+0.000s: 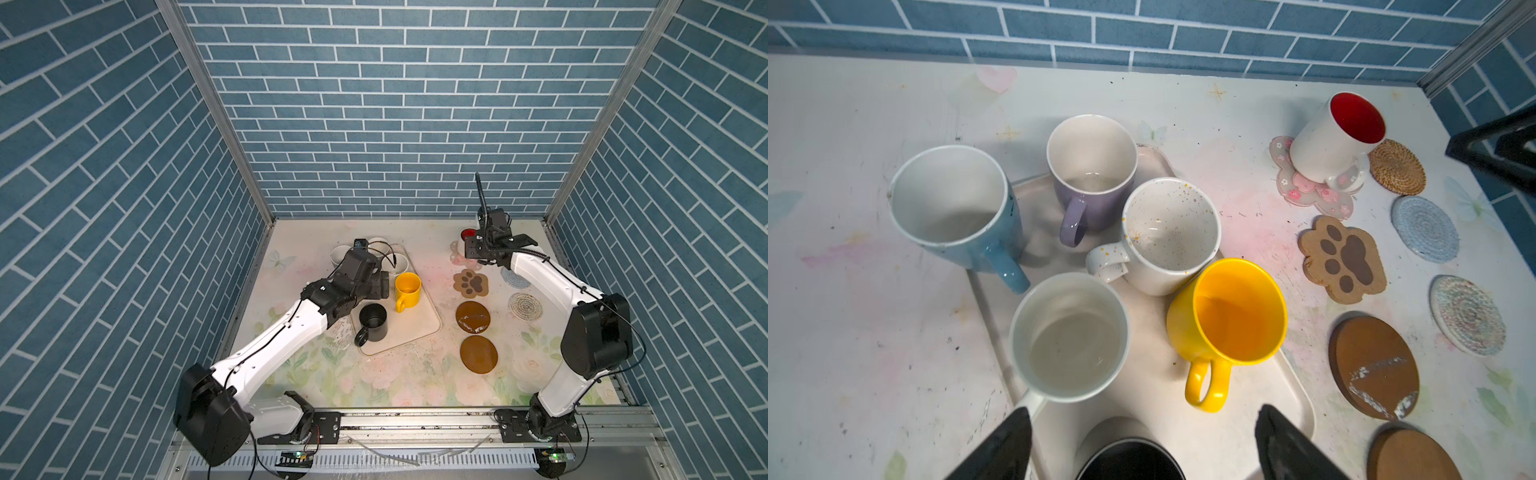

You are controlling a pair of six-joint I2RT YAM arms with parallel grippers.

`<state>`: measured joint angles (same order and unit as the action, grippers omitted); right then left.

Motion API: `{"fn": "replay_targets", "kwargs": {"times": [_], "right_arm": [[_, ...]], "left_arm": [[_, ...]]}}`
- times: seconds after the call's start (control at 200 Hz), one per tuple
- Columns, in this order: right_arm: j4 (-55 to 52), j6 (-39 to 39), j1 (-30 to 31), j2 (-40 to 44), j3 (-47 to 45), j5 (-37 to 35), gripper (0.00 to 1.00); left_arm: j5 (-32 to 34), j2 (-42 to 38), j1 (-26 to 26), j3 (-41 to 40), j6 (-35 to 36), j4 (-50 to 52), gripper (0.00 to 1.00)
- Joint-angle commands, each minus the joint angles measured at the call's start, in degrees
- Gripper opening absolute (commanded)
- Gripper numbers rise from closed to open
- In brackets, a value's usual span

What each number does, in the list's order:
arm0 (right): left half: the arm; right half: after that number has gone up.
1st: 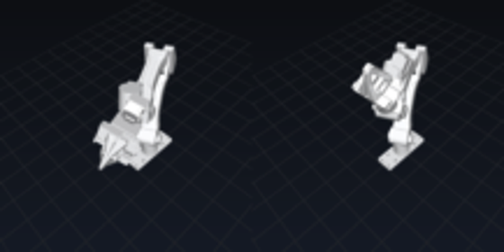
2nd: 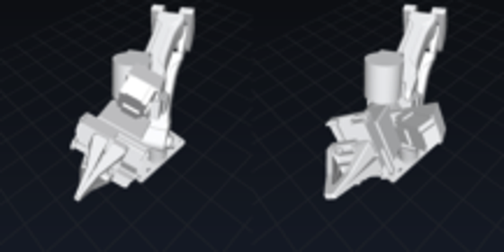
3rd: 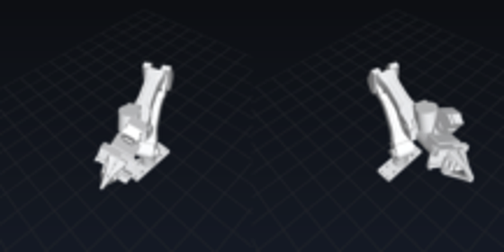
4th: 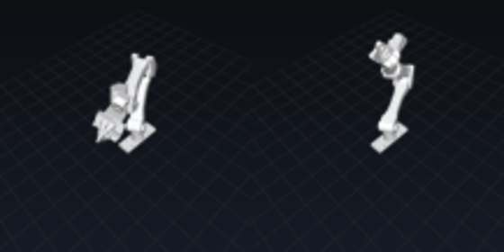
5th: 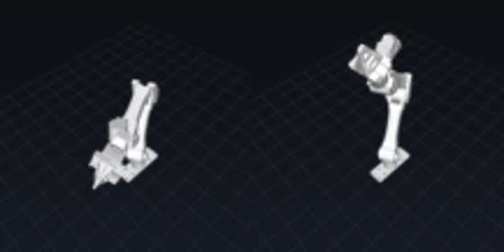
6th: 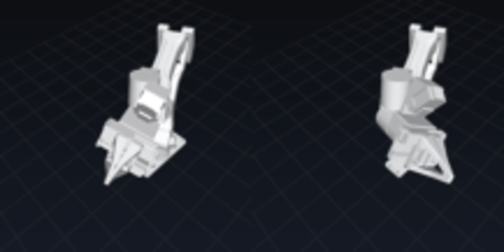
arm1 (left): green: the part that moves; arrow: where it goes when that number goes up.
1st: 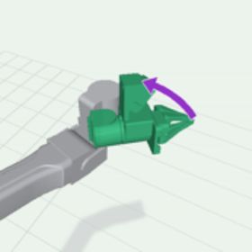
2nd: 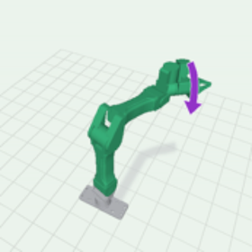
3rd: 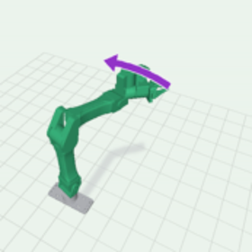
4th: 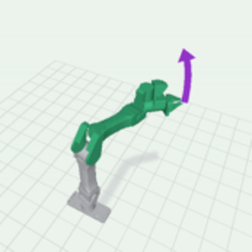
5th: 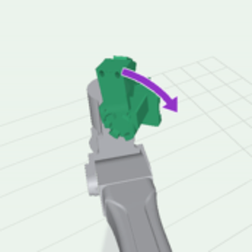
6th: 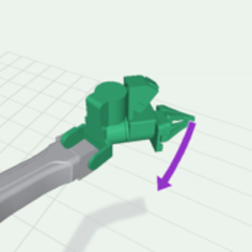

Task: Place cups on coasters
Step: Pick up the cup from the tray.

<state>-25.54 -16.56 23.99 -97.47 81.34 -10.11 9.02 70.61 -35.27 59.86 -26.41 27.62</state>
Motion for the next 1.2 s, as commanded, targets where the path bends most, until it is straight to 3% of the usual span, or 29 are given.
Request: {"fn": "replay_targets", "kwargs": {"times": [0.0, 0.255, 0.52, 1.195], "right_arm": [[-1.14, -2.20, 2.46, 3.80, -4.27, -1.79, 0.61], [0.99, -3.47, 5.09, 8.43, -11.11, 0.66, 0.62], [4.56, -4.47, 5.63, 12.41, -16.50, 3.37, 0.62], [7.24, -3.46, 5.61, 12.86, -20.59, 2.71, 0.56]], "left_arm": [[-1.35, -4.46, 0.04, -4.23, -0.28, 5.03, 0.78], [-2.06, -14.13, 0.00, -14.33, -3.61, 8.13, 0.59], [-3.21, -18.87, -0.71, -21.35, -5.71, 7.90, 0.56], [-4.86, -10.25, -3.68, -25.71, -5.18, 1.27, 0.48]]}}
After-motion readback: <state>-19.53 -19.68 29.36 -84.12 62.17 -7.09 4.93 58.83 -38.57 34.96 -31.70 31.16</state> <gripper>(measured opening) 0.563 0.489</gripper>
